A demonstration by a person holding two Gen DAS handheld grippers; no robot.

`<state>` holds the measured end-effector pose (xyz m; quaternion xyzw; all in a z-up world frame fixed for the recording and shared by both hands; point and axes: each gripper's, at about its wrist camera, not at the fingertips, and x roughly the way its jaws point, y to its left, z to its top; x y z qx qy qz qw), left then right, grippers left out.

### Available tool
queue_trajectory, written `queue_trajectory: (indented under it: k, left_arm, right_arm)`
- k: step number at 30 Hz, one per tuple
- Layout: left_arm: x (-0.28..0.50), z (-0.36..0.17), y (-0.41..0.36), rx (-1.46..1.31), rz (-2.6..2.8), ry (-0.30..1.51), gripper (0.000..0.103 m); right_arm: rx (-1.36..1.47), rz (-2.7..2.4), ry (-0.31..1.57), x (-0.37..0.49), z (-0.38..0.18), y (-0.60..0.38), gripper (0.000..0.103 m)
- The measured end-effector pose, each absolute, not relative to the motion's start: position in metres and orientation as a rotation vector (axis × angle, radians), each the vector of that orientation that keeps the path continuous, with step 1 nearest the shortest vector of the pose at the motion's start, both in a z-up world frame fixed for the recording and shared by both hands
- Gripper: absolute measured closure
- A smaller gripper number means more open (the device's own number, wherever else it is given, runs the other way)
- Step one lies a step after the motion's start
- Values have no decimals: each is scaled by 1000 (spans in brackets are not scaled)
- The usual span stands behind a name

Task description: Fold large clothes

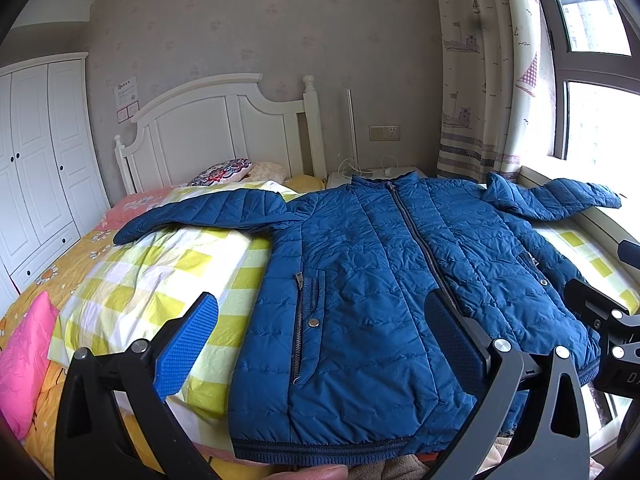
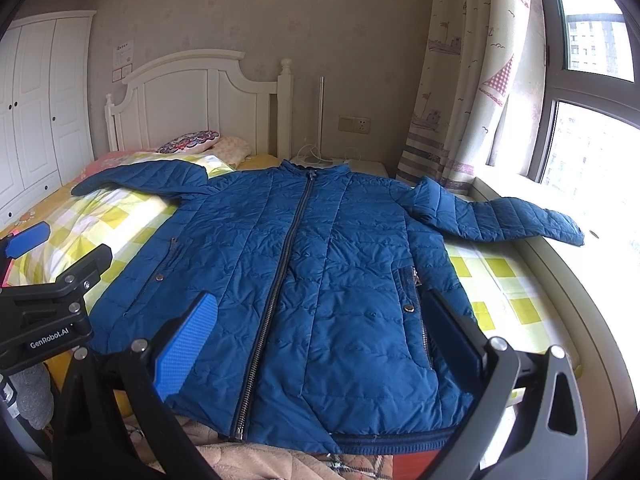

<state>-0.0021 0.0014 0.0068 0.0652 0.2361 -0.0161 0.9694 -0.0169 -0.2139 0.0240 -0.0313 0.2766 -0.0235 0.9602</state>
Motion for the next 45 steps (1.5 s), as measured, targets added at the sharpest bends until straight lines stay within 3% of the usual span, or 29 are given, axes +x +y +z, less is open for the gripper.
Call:
queue_trajectory:
  k: [45]
  left_arm:
    - [-6,18,11,119,-23,446,4]
  right_arm:
    - [-51,-39,566,-15,23,-212,2]
